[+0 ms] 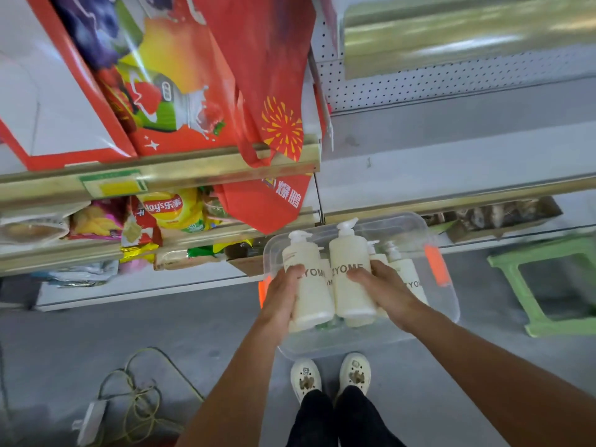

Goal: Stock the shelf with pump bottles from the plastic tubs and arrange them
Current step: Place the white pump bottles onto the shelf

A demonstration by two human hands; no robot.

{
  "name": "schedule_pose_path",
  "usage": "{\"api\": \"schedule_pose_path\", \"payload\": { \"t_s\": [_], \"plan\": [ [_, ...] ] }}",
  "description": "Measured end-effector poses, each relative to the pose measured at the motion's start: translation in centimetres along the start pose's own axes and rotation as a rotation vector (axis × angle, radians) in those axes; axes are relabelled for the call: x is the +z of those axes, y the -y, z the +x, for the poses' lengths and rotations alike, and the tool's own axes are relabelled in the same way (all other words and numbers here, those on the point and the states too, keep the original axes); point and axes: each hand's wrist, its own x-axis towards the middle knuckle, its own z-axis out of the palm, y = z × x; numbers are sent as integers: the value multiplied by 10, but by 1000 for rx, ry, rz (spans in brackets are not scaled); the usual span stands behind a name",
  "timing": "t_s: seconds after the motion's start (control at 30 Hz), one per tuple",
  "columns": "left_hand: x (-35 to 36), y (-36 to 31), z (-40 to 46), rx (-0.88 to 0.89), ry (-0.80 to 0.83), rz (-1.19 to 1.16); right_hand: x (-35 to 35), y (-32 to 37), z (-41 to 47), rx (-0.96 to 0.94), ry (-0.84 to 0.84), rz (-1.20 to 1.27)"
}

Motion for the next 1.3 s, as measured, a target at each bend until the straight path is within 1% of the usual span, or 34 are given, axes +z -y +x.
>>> {"api": "schedule_pose_path", "payload": {
  "t_s": [0.07,0.17,0.23,0.3,0.37,0.43,0.67,0.77,0.87,1.07,1.17,1.3],
  "plan": [
    [5,-14,-17,-34,101,-120,-5,13,-17,-32,37,114],
    [11,-35,-42,-3,230,-220,-13,30,-40,-95,115,290],
    [13,-48,-58,13,314,-245,-15,42,-54,-138,169,366],
    [13,-58,-72,109,377,-213,-14,55,-71,-201,187,386],
    [11,-69,-83,225,386,-140,-11,68,-87,-269,178,368],
    [9,-81,-96,300,390,-84,-11,80,-101,-328,151,337],
    [17,-122,-143,430,444,-33,-23,123,-138,-479,-15,237],
    [26,-141,-158,510,414,-20,-34,148,-152,-568,-81,182],
    [32,-162,-168,575,381,6,-48,178,-164,-672,-98,159],
    [50,-196,-184,604,397,-33,-84,243,-159,-787,-156,195],
    [65,-211,-188,607,398,-1,-101,278,-149,-849,-177,206],
    [93,-231,-187,630,408,-5,-123,319,-122,-873,-207,210]
  ]
}}
